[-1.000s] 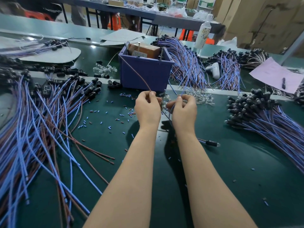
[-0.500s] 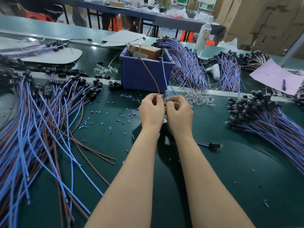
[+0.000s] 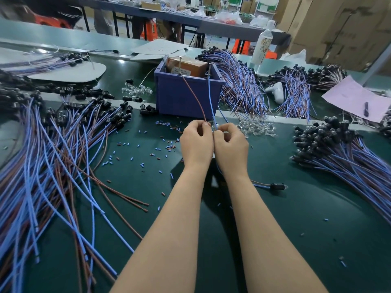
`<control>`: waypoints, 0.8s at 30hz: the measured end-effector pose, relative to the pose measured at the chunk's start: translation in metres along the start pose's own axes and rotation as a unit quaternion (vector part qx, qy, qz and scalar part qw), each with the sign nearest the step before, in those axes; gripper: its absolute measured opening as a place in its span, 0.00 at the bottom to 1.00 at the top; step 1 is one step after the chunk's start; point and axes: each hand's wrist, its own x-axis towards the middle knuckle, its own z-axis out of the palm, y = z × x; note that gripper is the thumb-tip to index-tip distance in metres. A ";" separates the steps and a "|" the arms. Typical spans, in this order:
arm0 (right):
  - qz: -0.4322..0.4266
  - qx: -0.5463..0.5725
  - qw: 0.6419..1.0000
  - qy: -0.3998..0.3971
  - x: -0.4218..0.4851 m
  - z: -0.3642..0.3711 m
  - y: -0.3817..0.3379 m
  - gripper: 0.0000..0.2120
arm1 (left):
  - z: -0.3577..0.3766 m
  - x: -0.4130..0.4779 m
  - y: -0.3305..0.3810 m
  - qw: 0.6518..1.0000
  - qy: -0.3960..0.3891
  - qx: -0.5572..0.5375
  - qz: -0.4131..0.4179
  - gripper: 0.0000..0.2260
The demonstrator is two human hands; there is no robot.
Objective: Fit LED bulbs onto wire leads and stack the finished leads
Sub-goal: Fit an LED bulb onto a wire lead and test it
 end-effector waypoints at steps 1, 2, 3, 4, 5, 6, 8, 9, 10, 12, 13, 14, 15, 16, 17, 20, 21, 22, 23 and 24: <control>0.000 -0.001 1.000 0.000 0.000 0.000 0.000 0.06 | 0.000 -0.001 0.000 1.000 0.004 0.001 0.005 0.07; 0.002 -0.003 1.000 0.001 0.000 0.000 0.000 0.06 | 0.000 -0.001 0.000 1.000 0.007 0.002 0.011 0.07; 0.003 -0.005 1.000 0.001 0.000 0.000 0.000 0.07 | 0.000 -0.001 0.000 1.000 0.010 0.005 0.016 0.07; 0.004 -0.006 1.000 0.002 0.000 0.000 0.000 0.08 | 0.000 -0.002 0.000 1.000 0.013 0.007 0.020 0.07; 0.004 -0.006 1.000 0.003 0.000 0.000 0.000 0.08 | 0.000 -0.002 0.000 1.000 0.015 0.006 0.022 0.07; 0.004 -0.007 1.000 0.003 0.000 0.000 0.000 0.08 | 0.000 -0.002 0.000 1.000 0.016 0.005 0.024 0.07; 0.002 -0.007 1.000 0.001 0.000 -0.001 0.000 0.07 | 0.000 -0.002 0.001 1.000 0.018 0.005 0.022 0.07; 0.001 -0.007 1.000 -0.001 0.000 -0.001 0.000 0.06 | 0.000 -0.001 0.001 1.000 0.018 0.005 0.019 0.07; 0.001 -0.007 1.000 -0.002 0.000 -0.001 0.000 0.05 | 0.000 -0.001 0.000 1.000 0.018 0.006 0.016 0.07; 0.003 -0.007 1.000 -0.004 0.000 -0.001 -0.001 0.05 | 0.000 0.001 0.000 1.000 0.015 0.006 0.008 0.07; 0.005 -0.005 1.000 -0.005 -0.001 0.000 -0.001 0.05 | -0.001 0.001 0.000 1.000 0.012 0.004 0.003 0.07; 0.006 -0.003 1.000 -0.006 -0.001 0.000 -0.001 0.05 | -0.001 0.002 0.000 1.000 0.009 0.000 -0.003 0.08; 0.008 -0.001 1.000 -0.007 -0.001 0.000 -0.001 0.05 | -0.002 0.002 0.000 1.000 0.005 -0.004 -0.009 0.08; 0.009 0.000 1.000 -0.008 -0.001 0.000 -0.001 0.05 | -0.002 0.003 0.000 1.000 0.002 -0.006 -0.013 0.08; 0.009 0.000 1.000 -0.010 -0.001 0.000 -0.001 0.05 | -0.002 0.003 0.000 1.000 0.000 -0.007 -0.015 0.08; 0.012 0.002 1.000 -0.010 -0.001 0.000 -0.001 0.05 | -0.003 0.003 -0.001 1.000 -0.004 -0.008 -0.016 0.07; 0.013 0.003 1.000 -0.010 -0.001 0.000 -0.001 0.05 | -0.002 0.003 -0.001 1.000 -0.005 -0.007 -0.017 0.07; 0.014 0.006 1.000 -0.010 -0.001 0.000 -0.001 0.05 | -0.002 0.003 -0.001 1.000 -0.006 -0.006 -0.017 0.07; 0.013 0.007 1.000 -0.011 -0.001 0.000 -0.001 0.05 | -0.002 0.003 -0.001 1.000 -0.007 -0.005 -0.018 0.07; 0.013 0.006 1.000 -0.010 -0.001 0.000 -0.001 0.05 | -0.002 0.003 -0.001 1.000 -0.008 -0.006 -0.018 0.07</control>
